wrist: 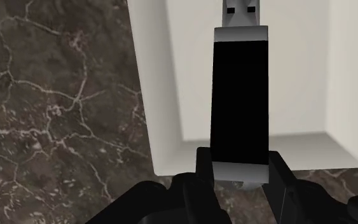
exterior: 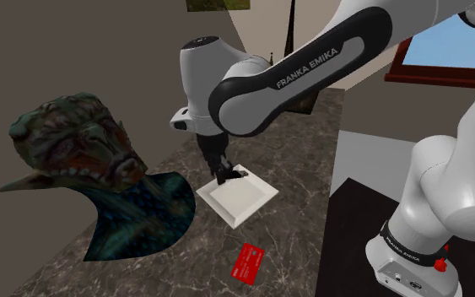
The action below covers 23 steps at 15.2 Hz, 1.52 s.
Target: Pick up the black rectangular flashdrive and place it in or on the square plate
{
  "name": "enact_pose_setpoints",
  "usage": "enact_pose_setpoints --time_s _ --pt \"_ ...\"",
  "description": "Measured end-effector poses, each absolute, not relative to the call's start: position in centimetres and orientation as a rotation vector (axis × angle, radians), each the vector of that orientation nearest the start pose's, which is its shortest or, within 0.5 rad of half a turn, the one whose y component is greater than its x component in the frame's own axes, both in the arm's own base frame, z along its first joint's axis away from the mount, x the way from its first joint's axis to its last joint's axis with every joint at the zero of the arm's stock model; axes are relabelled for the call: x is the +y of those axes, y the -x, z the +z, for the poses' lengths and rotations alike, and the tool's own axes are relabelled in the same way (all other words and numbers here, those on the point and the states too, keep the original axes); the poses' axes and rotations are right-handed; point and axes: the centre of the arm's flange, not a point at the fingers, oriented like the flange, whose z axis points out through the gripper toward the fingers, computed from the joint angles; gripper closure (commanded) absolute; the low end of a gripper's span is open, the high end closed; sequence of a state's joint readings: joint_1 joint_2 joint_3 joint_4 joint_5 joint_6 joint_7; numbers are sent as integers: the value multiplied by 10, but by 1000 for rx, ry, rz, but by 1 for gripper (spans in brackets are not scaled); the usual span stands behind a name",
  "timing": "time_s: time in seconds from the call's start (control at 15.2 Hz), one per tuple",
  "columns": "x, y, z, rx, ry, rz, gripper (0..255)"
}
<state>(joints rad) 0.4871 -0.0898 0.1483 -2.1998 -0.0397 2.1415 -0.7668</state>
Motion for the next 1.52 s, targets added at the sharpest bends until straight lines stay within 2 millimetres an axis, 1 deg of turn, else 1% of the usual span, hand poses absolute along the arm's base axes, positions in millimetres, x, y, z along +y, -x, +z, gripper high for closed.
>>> enact_pose_setpoints --time_s 0.53,0.86,0.99,1.25,1.32,1.52 --pt "304 -414 384 -2082 2417 -42 255" --pt "306 -416 358 -2082 2417 -43 255" --pt "305 -415 354 -2082 2417 -43 255" --pt "305 -415 352 -2082 2417 -43 255" --pt "305 -415 352 -2082 2417 -43 0" --pt "305 -415 352 -2082 2417 -43 0"
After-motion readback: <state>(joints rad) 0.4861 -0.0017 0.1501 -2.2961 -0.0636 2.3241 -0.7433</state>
